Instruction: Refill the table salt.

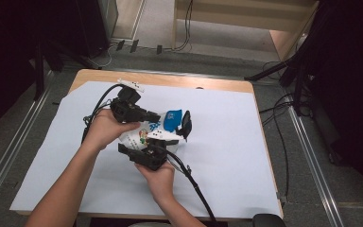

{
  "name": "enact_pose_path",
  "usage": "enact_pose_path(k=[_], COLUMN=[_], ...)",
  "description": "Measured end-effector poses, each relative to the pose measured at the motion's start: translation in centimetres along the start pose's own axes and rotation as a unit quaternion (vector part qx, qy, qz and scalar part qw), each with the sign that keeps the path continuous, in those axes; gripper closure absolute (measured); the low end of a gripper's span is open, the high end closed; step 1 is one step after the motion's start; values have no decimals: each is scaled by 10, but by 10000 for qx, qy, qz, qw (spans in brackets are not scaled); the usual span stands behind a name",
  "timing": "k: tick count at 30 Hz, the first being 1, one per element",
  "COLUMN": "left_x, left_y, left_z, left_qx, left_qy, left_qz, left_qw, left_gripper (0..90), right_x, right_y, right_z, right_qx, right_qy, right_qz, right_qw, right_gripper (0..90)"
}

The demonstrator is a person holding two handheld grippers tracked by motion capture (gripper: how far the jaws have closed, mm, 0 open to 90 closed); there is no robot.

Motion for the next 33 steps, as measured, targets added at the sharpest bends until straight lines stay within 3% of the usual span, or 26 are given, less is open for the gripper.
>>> enact_pose_path(k=[11,33], left_x=[0,0], left_y=[-1,1], left_z=[-1,-2], left_qx=[-46,-7], left_qy=[7,-13], left_qz=[0,16], left_qw=[10000,10000], left_gripper=[878,880], right_x=[-1,-2], right_y=[1,0], right_z=[-1,1], right_qx=[-24,26], right_qy=[87,7], right_qz=[10,-70], right_qw=[10000,10000], right_gripper=[654,652])
Point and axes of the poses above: each handheld gripper's, and its own axes: y roughly forward along the jaws, x roughly out of its underside, z roughly to its right, the point moved 1 cm from there along y, roughly forward along the jaws, and after that the axes turned 4 degrees about -x, right-handed, at the moved point
